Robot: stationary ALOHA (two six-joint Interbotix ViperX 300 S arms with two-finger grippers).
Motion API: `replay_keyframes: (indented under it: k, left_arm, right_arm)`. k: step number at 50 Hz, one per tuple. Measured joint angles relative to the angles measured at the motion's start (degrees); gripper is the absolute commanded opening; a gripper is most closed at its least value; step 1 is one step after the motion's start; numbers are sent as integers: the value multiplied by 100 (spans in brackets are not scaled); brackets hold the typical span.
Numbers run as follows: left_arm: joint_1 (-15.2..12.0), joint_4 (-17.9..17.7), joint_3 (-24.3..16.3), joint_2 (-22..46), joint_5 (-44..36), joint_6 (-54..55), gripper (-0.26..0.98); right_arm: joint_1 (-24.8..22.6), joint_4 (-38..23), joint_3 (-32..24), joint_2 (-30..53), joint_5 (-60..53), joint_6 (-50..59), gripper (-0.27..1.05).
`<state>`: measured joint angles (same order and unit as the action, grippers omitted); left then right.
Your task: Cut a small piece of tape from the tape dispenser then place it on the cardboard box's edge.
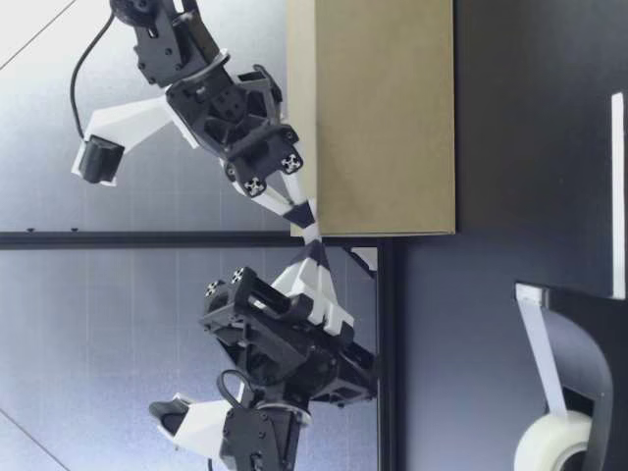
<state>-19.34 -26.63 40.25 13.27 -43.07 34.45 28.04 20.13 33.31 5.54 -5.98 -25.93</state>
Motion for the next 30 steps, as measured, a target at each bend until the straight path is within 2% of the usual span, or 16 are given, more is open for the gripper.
replay_keyframes:
  k: [30]
  left_arm:
    - [0,35,62,-9,-9,-105,-12]
  right_arm:
    - [132,-18,-466,378,176,9,-9]
